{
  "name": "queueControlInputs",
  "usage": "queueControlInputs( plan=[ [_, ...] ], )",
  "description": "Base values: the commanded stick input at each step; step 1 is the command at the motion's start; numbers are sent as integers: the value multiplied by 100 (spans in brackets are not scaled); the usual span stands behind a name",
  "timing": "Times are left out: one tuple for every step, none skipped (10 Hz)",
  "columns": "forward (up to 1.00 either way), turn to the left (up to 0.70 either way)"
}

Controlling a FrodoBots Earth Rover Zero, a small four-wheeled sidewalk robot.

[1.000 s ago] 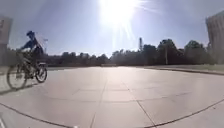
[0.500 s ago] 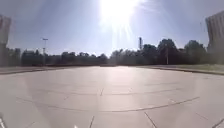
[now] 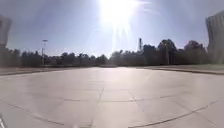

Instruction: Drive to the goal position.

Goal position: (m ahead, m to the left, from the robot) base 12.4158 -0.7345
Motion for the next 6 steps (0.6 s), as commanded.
queueControlInputs(
  plan=[
    [70,0],
    [70,0],
    [70,0],
    [70,0],
    [70,0],
    [70,0]
  ],
)
